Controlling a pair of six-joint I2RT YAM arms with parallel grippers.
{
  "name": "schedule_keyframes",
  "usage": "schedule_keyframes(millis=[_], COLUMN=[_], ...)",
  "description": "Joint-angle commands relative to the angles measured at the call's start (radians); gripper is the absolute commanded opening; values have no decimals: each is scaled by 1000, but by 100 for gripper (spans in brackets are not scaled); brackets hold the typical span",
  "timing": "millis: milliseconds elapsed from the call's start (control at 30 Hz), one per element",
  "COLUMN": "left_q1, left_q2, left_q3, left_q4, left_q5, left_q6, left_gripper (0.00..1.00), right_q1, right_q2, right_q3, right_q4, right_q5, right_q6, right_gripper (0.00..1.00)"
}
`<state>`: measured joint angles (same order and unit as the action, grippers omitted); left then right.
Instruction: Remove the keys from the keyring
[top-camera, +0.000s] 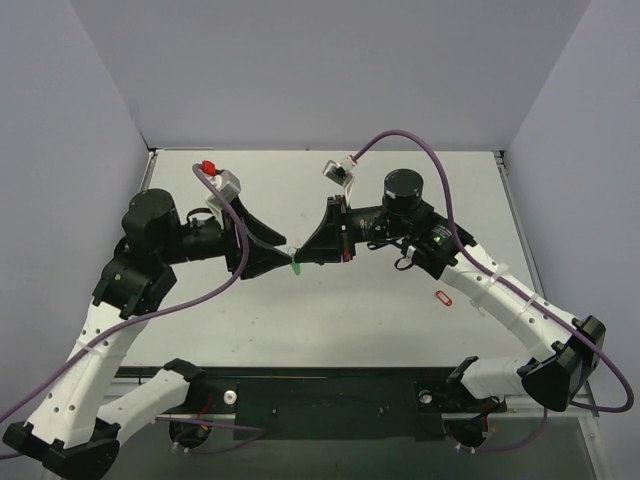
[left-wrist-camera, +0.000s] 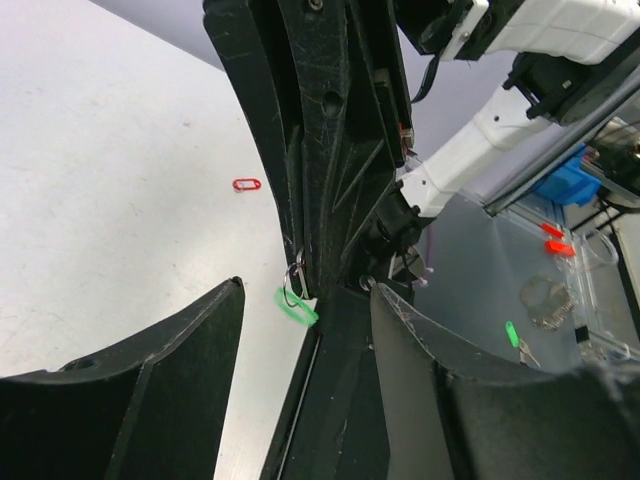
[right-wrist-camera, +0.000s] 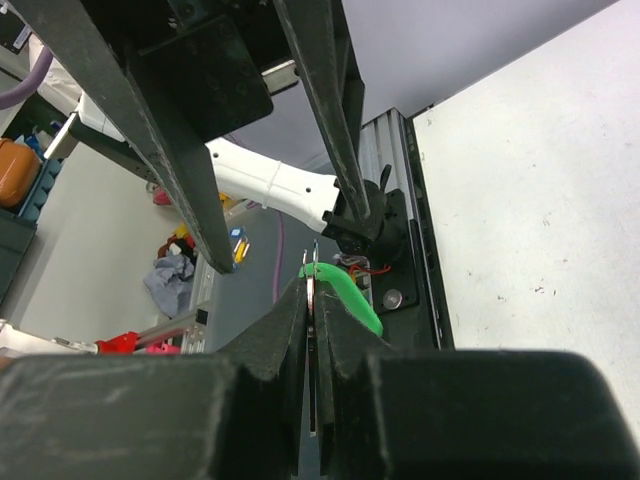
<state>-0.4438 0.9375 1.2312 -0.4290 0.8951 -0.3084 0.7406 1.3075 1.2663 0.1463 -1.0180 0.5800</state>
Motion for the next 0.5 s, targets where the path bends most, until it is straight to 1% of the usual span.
schedule_keyframes(millis=[0,100,133,233,267,467], left_q1=[-3,-3,-3,-3,-3,-3], left_q2=[-72,-111,-130,-166,-173,-193], left_q3=[-2,-82,-122,-199,-208,-272], left_q4=[119,289,312,413,470,590], left_q5=[-94,-104,-116,-137,-139,-156], left_q6=[-82,-184,-223,-288,-311,-391], left_gripper=[63,59,57,57,56,54], right_q1=[3,3,3,5,3,3], right_q2=[-24,-31,-36,-45,-45,-45], right_q3=[36,18,13,5,4,-7], right_q4=[74,133,154,174,186,242], right_q5=[-11,-20,-21,-19,-21,-28], right_q6=[-19,26,32,44,49,89], right_gripper=[0,0,0,0,0,0])
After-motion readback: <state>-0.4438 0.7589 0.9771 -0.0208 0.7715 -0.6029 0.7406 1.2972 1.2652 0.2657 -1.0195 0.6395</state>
